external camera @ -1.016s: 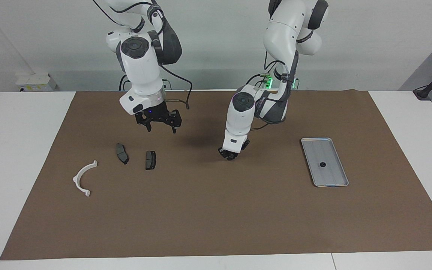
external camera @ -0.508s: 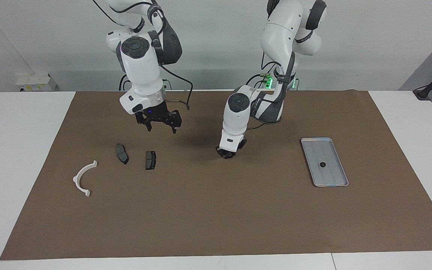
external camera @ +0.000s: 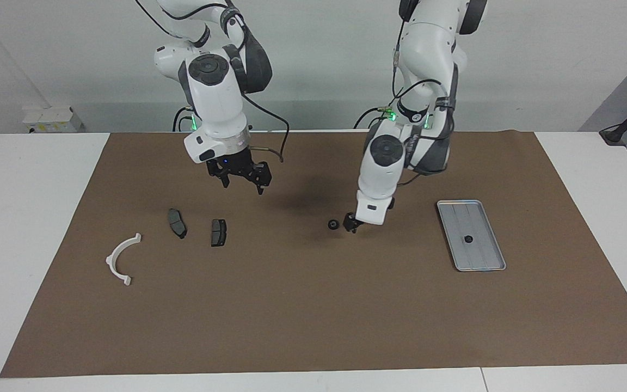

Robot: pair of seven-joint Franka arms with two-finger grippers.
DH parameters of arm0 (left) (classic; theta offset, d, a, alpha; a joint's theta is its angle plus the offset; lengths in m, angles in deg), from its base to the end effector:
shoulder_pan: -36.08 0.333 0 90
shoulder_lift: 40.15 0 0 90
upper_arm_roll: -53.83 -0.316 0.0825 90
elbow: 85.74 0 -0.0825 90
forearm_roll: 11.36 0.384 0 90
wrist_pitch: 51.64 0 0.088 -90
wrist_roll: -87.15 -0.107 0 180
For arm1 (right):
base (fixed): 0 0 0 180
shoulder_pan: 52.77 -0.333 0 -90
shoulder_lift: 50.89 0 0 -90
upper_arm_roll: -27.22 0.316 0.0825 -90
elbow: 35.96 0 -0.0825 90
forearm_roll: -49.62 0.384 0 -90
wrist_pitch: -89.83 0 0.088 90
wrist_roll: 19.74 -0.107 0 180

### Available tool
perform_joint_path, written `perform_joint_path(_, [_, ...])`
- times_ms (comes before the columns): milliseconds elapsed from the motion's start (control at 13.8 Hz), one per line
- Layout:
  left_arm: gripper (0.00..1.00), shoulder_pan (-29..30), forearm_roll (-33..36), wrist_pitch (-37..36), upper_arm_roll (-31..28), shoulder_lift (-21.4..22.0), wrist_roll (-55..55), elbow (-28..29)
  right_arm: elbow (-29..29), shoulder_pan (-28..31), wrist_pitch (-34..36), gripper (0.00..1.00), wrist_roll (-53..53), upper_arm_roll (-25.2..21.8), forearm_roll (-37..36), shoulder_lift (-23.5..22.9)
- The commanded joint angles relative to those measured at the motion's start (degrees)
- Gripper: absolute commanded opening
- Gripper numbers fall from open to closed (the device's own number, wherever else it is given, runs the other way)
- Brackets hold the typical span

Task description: Place bearing gear from tray to pile

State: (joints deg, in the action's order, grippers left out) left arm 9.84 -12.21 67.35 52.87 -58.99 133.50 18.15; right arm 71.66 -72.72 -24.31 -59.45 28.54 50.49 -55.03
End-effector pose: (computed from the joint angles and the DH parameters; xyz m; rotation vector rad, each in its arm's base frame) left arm 0.5678 -0.2697 0.3547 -3.0537 -0.5788 0.0889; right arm 0.5446 0.2127 0.4733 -3.0651 0.5070 -0.0433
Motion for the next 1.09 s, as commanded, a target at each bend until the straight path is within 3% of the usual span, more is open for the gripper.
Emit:
perform_joint_path(0, [1.0,9.9,0.3,-1.1,0.7,8.5,-15.0,8.4,0.0,-3.1,-2.9,1.0,-6.9,-0.2,-0.1,-2.9])
perform_joint_path(218, [1.0,18.0,0.3,0.7,0.7,8.6,-28.2,9.0,-2.1,-7.2,-5.3,1.0,-15.1,-0.2,-0.4,-7.9])
perform_joint_path(435, [0.85,23.6,0.3,5.3,0.6,7.6,-40.2,10.4,-9.1,-11.5,-5.4,1.0,-25.0,-0.2,-2.8,-14.8])
perform_joint_path(798, [0.57,24.9,0.4,12.7,0.6,3.2,-41.5,11.8,-20.6,-17.1,-5.4,1.0,-36.2,-0.2,-5.7,-27.7])
perform_joint_path(1016, [0.54,25.3,0.3,14.6,0.6,2.1,-41.5,11.6,-22.5,-17.1,-5.6,1.0,-37.6,-0.2,-5.9,-30.7])
